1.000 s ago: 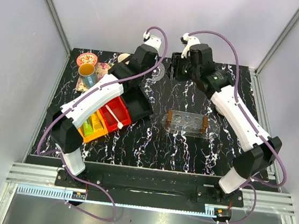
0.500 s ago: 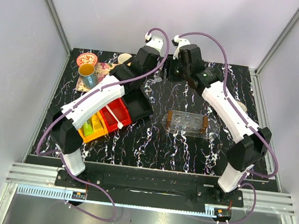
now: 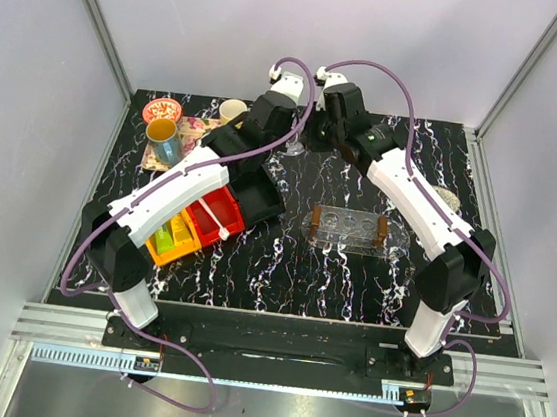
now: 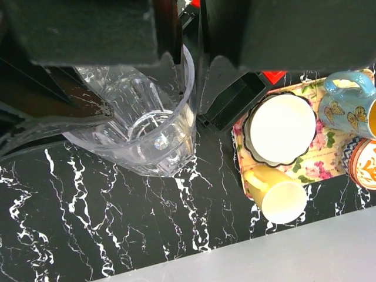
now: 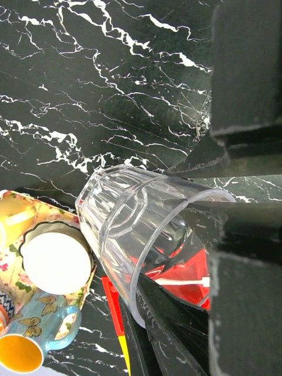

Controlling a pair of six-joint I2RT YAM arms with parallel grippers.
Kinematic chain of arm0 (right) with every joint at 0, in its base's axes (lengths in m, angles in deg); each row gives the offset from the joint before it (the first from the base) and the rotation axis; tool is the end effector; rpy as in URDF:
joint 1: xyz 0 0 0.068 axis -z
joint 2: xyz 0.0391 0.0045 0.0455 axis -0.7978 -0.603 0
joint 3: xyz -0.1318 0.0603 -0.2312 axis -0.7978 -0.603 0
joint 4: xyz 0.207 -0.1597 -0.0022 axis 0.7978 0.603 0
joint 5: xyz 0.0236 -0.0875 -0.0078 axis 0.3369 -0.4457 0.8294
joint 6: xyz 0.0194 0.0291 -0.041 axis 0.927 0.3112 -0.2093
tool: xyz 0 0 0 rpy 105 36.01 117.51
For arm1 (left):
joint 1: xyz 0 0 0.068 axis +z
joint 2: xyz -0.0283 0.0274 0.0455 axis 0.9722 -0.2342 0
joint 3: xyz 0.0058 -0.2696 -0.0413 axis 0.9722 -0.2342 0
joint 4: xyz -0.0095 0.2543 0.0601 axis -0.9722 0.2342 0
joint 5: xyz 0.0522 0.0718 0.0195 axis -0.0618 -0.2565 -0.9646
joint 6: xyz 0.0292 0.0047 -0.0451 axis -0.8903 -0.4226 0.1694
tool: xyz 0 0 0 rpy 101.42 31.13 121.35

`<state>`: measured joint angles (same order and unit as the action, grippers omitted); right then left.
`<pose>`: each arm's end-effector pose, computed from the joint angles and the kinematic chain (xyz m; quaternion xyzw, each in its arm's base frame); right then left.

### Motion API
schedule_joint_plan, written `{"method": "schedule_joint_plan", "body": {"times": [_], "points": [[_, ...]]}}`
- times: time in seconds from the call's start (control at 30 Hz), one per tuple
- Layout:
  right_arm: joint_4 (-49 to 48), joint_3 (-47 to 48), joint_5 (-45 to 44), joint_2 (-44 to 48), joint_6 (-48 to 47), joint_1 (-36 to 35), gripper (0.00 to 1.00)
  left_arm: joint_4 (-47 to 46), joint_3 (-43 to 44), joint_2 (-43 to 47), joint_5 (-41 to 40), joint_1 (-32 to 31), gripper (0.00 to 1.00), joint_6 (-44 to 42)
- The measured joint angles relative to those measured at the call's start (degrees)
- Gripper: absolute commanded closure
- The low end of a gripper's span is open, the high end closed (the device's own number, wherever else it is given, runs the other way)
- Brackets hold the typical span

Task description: Prepare toiletry sets of a toothbrush and toothpaste on the tray

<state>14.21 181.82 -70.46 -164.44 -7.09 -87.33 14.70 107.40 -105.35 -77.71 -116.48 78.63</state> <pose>0.3444 0.2341 0.3876 -0.1439 0.8574 0.1853 0.4581 0.3056 -0.2350 0.3952 0.1080 0.8342 -0.0186 0.5405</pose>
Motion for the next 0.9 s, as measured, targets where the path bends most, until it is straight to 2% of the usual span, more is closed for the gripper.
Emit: {"method": "schedule_joint_plan", "body": {"times": [0.07, 0.23, 0.37, 0.4, 0.5, 0.9], "points": [[0.5, 0.0, -0.5, -0.2, 0.1, -0.2, 1.0, -0.2, -0.7, 0.1, -0.1, 0.0, 0.9, 0.0], [1.3, 0.0, -1.6, -0.3, 0.0, -0.4, 1.0, -1.2, -1.9, 0.6, 0.5, -0.1, 0.75, -0.3], [1.5, 0.1, -2.1, -0.3, -0.5, -0.3, 1.0, -2.0, -2.5, 2.2, 3.2, -0.2, 0.55, -1.0], [1.5, 0.1, -2.5, -0.3, -0.6, -0.3, 1.0, -2.1, -2.5, 2.6, 3.9, -0.2, 0.42, -1.2], [2.0, 0.1, -3.0, -0.3, -1.1, -0.3, 1.0, -2.7, -2.5, 3.8, 5.7, -0.2, 0.33, -2.0], [2.0, -1.8, -6.7, 1.6, -4.7, -0.2, 1.0, -3.1, -5.2, 7.3, 10.4, -0.2, 0.27, -3.4]]}}
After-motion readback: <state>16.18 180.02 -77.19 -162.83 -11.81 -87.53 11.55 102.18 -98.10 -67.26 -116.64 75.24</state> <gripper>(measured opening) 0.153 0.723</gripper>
